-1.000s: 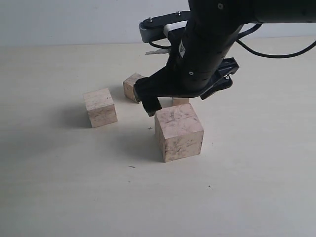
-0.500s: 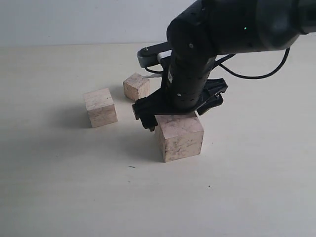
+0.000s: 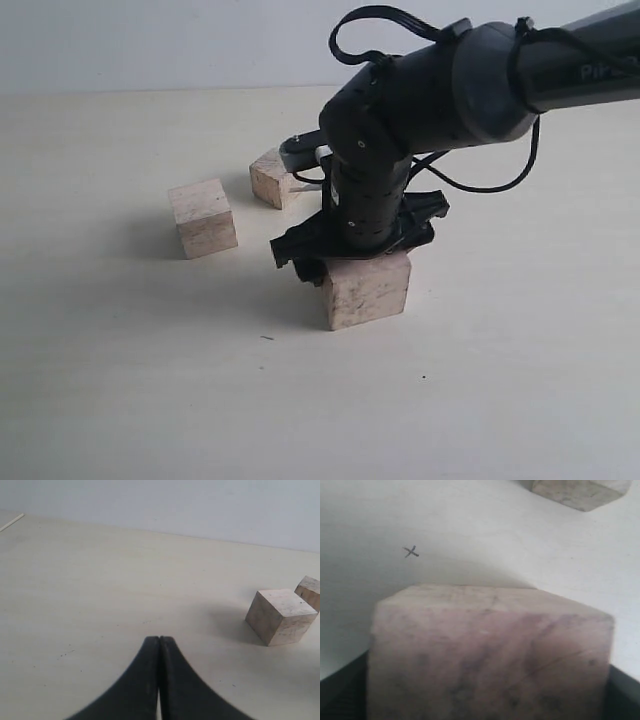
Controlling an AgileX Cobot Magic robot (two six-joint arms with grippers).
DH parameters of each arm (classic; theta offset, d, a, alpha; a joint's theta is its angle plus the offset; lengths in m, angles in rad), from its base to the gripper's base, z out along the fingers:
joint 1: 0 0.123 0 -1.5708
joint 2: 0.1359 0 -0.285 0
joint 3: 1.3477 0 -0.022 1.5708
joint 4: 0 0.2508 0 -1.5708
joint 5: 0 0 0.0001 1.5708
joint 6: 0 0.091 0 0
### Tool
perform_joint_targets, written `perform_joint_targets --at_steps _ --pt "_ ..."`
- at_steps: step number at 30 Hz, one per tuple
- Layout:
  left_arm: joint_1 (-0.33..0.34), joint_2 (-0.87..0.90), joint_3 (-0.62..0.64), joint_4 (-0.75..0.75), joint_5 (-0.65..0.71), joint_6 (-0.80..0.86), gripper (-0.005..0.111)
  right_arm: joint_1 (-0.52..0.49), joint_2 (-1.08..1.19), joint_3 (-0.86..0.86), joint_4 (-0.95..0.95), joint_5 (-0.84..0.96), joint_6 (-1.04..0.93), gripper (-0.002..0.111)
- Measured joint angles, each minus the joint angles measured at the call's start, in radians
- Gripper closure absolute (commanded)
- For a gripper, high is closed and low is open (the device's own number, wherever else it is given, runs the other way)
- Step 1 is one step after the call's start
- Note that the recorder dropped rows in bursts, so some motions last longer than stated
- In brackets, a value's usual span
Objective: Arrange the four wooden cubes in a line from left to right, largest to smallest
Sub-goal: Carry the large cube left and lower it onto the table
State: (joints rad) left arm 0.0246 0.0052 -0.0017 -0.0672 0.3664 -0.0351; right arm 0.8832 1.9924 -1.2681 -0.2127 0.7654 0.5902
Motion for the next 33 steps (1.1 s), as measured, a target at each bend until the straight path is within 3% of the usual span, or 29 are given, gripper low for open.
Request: perform_joint_targets --at_steps 1,2,3,8,12,15,20,28,33 --pt "0.0 0.0 0.0 0.0 0.0 0.0 0.107 0.0 0.0 0.0 0.0 0.0 0.004 0.086" --pt "0.0 0.0 0.0 0.0 0.0 0.0 0.107 0.0 0.0 0.0 0.0 0.0 0.006 0.1" --pt "0.0 0.0 0.0 0.0 0.0 0.0 0.107 0.0 0.0 0.0 0.0 0.0 0.006 0.107" --pt "0.0 0.0 0.0 0.0 0.0 0.0 0.107 0.0 -0.049 -0.075 0.0 0.109 -0.256 0.108" --pt "0.0 0.0 0.0 0.0 0.0 0.0 0.107 -0.01 -0.108 -0.292 0.006 0.211 -0.478 0.108" --pt "0.0 0.0 0.0 0.0 0.0 0.0 0.107 -0.045 -0.103 -0.442 0.227 0.211 -0.707 0.108" --pt "0.0 0.0 0.0 0.0 0.0 0.0 0.107 -0.049 0.019 -0.524 0.639 0.214 -1.239 0.108" --pt "0.0 0.0 0.0 0.0 0.0 0.0 0.107 -0.037 0.164 -0.566 0.994 0.211 -1.648 0.108" --pt "0.0 0.0 0.0 0.0 0.0 0.0 0.107 -0.017 0.26 -0.622 1.074 0.181 -1.753 0.108"
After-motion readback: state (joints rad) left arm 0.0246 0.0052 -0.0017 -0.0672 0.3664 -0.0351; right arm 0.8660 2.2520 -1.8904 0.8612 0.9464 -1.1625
